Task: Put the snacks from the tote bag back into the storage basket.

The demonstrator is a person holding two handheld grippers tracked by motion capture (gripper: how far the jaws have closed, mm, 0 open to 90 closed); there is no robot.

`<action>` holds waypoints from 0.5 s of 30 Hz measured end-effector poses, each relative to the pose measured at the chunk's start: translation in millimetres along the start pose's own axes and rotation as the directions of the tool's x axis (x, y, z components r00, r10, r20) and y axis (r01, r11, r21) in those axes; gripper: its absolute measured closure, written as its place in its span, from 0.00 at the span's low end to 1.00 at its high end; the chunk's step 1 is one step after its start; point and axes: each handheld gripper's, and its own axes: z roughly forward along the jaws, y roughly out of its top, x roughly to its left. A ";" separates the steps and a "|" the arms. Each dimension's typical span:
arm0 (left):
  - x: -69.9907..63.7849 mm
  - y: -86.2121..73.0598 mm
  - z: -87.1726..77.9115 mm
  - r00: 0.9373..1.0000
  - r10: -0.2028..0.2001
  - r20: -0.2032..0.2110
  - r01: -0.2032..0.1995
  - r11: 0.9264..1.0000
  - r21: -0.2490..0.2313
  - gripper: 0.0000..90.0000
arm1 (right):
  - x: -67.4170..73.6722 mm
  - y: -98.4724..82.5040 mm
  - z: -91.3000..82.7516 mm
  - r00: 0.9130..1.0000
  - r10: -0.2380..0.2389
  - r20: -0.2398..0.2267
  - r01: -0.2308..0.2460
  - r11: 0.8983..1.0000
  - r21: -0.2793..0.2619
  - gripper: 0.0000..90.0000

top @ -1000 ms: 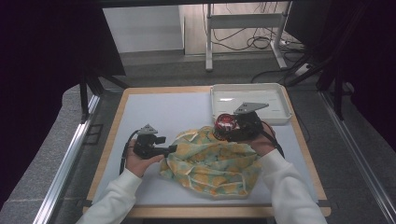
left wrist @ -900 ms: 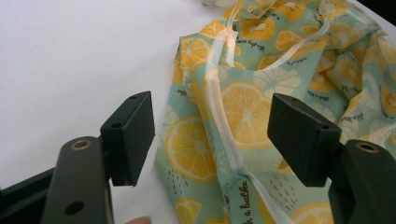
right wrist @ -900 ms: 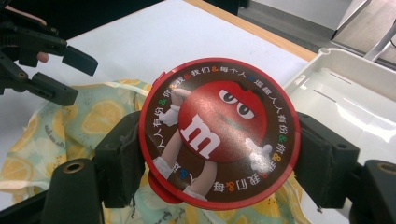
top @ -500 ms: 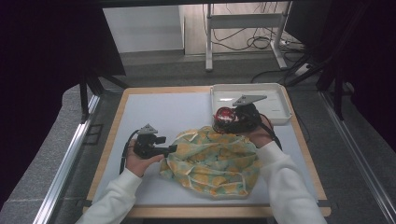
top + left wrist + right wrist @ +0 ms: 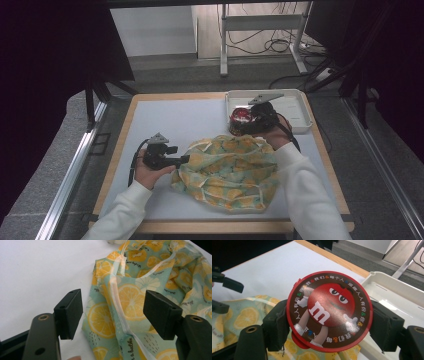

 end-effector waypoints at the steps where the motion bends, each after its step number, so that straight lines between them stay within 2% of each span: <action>1: 0.1 0.0 0.1 1.000 0.000 0.000 0.000 1.000 0.000 0.36 | -1.5 0.8 1.2 1.000 0.002 0.003 -0.002 1.000 0.002 0.29; 15: 0.7 0.0 -0.8 1.000 -0.001 0.000 0.001 1.000 -0.001 0.36 | -22.4 7.7 25.6 0.999 0.030 0.043 -0.032 0.999 0.039 0.29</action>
